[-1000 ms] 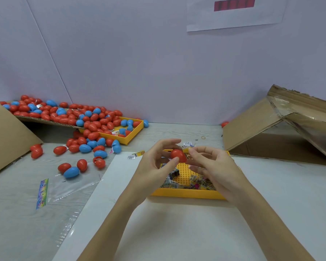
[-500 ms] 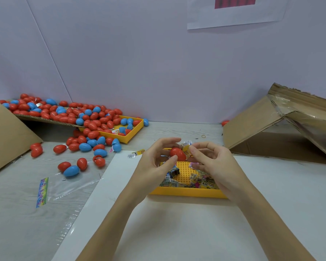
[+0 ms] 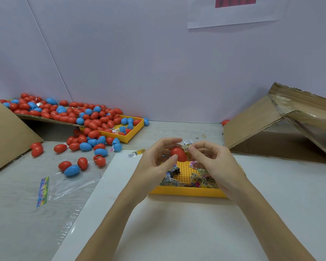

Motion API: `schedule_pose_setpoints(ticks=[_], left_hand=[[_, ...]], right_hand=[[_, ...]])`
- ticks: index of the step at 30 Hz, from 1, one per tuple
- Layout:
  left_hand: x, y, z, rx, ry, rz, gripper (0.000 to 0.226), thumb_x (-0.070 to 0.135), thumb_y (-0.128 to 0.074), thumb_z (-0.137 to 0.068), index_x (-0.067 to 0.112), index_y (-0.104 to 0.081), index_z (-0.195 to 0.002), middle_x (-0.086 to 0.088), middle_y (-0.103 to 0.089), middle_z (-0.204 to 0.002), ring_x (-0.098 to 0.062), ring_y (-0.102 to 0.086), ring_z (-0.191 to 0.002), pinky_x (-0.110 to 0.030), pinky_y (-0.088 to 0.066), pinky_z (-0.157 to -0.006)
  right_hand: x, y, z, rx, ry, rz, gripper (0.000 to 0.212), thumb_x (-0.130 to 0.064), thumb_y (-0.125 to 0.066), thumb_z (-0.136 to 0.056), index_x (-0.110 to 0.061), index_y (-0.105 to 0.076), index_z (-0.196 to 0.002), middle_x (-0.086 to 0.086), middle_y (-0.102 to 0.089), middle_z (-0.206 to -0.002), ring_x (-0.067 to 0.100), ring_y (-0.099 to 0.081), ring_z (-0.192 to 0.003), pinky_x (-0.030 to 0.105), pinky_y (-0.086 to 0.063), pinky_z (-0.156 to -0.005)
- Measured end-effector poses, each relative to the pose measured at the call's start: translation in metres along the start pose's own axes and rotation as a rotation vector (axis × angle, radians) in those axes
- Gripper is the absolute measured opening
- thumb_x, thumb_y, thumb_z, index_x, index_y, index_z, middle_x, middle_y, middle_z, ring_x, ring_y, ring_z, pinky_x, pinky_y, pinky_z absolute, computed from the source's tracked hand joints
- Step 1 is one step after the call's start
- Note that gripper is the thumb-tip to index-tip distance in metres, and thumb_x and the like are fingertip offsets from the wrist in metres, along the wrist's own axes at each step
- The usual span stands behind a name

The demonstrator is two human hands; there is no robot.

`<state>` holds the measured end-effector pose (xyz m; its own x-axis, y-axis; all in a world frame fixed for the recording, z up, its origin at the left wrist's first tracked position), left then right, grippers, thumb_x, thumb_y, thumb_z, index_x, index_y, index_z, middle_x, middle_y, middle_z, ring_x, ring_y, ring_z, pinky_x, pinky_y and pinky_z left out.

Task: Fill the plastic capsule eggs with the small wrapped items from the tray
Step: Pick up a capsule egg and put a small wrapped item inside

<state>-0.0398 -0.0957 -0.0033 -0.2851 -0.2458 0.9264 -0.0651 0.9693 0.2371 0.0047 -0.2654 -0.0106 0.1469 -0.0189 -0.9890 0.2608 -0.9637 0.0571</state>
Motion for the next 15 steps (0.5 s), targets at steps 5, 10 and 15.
schedule_pose_setpoints(ticks=[5,10,15], left_hand=[[-0.0015,-0.0012,-0.0009,0.000,-0.007,-0.041,0.035,0.014,-0.063,-0.099,0.038,-0.062,-0.125,0.028,-0.066,-0.113,0.001,-0.063,-0.107,-0.016,-0.054,-0.084],[-0.0023,0.0000,-0.0012,0.020,-0.034,-0.113,0.035,0.015,-0.064,-0.100,0.037,-0.062,-0.127,0.028,-0.067,-0.114,-0.002,-0.063,-0.107,-0.018,-0.055,-0.085],[-0.0036,0.0005,-0.0017,0.043,-0.035,-0.119,0.035,0.015,-0.065,-0.098,0.039,-0.064,-0.123,0.026,-0.067,-0.113,-0.004,-0.065,-0.107,-0.021,-0.056,-0.088]], right_hand=[[-0.0003,-0.0020,0.0001,-0.009,0.033,0.091,0.013,-0.030,-0.068,-0.096,-0.019,-0.074,-0.098,0.001,-0.076,-0.090,0.012,-0.072,-0.087,0.023,-0.059,-0.073],[-0.0018,-0.0031,0.0009,-0.027,0.068,0.167,0.010,-0.029,-0.069,-0.096,-0.022,-0.074,-0.094,-0.003,-0.076,-0.088,0.009,-0.071,-0.085,0.025,-0.061,-0.073],[-0.0023,-0.0020,0.0009,-0.006,0.076,0.178,0.012,-0.035,-0.071,-0.093,-0.024,-0.076,-0.092,-0.006,-0.076,-0.084,0.010,-0.072,-0.083,0.024,-0.060,-0.075]])
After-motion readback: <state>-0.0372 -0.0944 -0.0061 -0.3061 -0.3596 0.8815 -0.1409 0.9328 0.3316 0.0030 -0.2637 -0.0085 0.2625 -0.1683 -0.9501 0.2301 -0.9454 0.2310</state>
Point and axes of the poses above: each hand's wrist, its own z-axis away from the middle knuckle, its own y-axis out of the back of the hand, x = y × z, the point moved 5 cm from there along -z, towards the middle knuckle
